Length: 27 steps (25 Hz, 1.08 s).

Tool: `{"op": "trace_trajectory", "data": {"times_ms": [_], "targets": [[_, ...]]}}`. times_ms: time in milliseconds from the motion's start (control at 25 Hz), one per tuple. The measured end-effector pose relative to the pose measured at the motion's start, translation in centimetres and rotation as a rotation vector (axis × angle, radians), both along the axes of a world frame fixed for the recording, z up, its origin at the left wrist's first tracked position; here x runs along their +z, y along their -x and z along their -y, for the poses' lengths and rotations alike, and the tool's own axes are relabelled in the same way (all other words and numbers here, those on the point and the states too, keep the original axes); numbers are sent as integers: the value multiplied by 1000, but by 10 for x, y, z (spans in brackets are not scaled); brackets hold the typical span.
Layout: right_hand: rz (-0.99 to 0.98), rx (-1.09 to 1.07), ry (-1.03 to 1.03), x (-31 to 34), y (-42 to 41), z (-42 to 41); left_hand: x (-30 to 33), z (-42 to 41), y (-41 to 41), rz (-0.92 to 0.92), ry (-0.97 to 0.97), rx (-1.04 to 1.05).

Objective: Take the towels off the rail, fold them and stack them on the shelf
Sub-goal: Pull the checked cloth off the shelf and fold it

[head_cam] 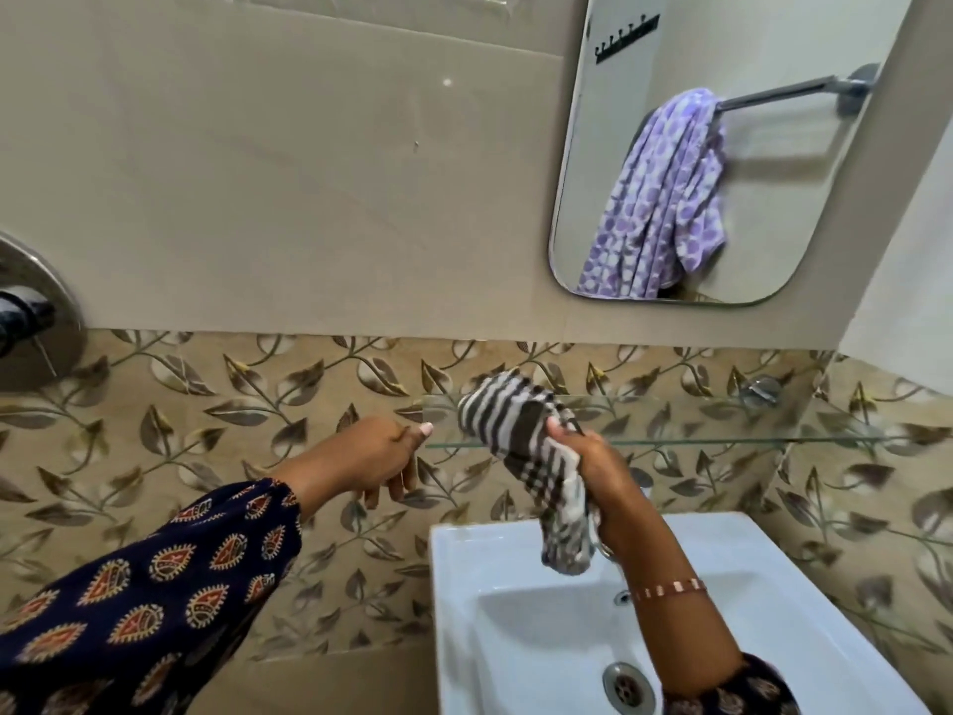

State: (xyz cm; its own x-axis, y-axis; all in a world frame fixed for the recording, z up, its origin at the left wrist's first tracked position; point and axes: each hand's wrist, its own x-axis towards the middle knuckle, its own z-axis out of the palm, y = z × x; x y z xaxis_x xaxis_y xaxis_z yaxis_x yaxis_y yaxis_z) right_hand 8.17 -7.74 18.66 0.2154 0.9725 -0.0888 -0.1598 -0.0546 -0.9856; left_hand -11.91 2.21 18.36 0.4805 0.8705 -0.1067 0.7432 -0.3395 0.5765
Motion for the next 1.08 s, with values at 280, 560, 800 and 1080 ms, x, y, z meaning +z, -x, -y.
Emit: {"op": "trace_trajectory", "data": {"times_ms": [280,560,800,1080], "targets": [[136,3,-125,-23,9,46,12,44,-33,587,831,-23],[1552,47,-582,-93,-2,103,8,104,-77,542,850,124],[208,-447,-269,-110,-35,151,3,148,-88,782,853,119],[-542,44,167,-112,-84,153,-18,175,-83,747,844,84]]}}
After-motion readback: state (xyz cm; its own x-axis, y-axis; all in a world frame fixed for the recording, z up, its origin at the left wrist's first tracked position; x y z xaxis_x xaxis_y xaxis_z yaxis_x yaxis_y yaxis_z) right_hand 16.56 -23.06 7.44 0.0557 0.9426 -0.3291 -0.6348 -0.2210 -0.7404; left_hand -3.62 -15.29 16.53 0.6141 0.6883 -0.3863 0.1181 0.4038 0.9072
